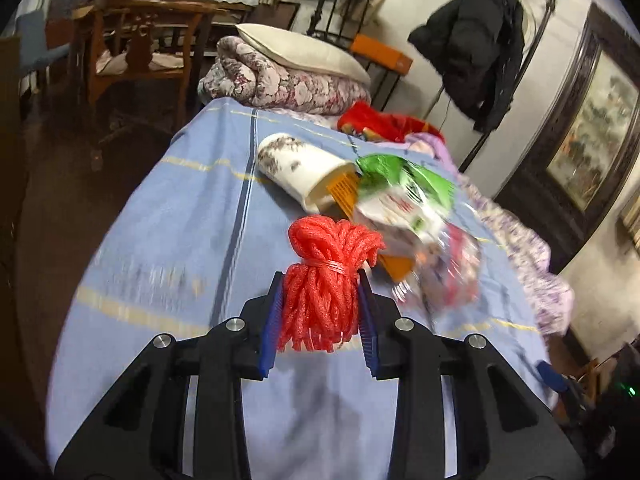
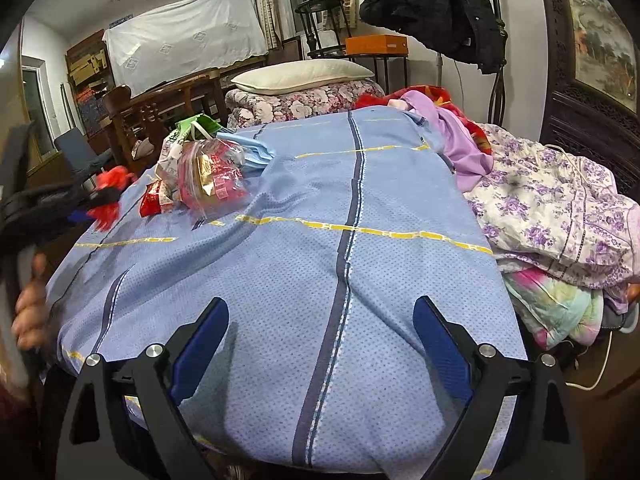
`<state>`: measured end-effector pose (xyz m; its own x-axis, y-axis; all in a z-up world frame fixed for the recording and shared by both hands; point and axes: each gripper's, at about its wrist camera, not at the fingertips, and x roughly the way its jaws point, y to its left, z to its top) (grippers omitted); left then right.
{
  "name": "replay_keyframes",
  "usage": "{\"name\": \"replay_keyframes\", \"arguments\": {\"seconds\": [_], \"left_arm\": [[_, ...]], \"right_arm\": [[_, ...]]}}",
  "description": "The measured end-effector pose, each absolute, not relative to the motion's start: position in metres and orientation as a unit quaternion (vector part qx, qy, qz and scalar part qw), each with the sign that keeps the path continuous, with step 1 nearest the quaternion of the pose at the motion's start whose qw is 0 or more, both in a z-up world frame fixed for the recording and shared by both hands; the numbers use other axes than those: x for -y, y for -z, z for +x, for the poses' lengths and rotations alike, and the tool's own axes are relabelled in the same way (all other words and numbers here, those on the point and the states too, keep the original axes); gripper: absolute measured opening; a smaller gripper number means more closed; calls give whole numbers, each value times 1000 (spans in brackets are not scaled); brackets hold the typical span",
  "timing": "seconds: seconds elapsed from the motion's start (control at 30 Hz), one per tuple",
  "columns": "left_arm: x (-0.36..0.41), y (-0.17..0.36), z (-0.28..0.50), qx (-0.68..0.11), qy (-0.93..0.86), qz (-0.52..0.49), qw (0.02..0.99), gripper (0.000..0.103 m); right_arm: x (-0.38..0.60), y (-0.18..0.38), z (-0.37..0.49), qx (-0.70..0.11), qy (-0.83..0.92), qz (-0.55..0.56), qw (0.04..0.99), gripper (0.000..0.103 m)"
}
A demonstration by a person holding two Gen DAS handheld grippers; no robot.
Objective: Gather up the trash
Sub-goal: 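Grasp the red rope bundle with the left tool while the right tool grasps a clear bag, then carry the rope and clear bag to the red basket and open both tools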
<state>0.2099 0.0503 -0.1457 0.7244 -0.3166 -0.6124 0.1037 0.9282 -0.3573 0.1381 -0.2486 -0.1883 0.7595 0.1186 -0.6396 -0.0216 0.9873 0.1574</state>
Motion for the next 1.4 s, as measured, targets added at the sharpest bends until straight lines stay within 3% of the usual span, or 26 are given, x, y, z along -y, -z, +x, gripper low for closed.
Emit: {"name": "replay_keyframes", "arguments": {"seconds": [0.33, 0.7, 0.73, 0.8, 0.83, 0.87, 1.4], "left_arm": [[-46, 170, 180, -346, 82, -123, 927, 35], [-44, 175, 180, -337, 82, -112, 931, 35], [-44, 175, 180, -336, 82, -110, 932, 35], [-44, 175, 180, -336, 84, -110, 932, 35], [-44, 175, 180, -335, 84, -111, 932, 35], [-44, 175, 180, -335, 85, -113, 931, 35], [-28, 158, 147, -326, 117, -99, 933, 35]], "right_arm": [[225, 150, 161, -296, -81, 65, 949, 91], [165, 147, 252, -352, -95, 19, 931, 91], [166, 151, 257, -361, -93, 27, 928, 87], [167, 158, 265, -378, -110, 38, 918, 46], [167, 162, 266, -393, -127, 43, 910, 35], [169, 162, 263, -389, -129, 49, 911, 31], [254, 84, 123, -317, -104, 66, 940, 31]]}}
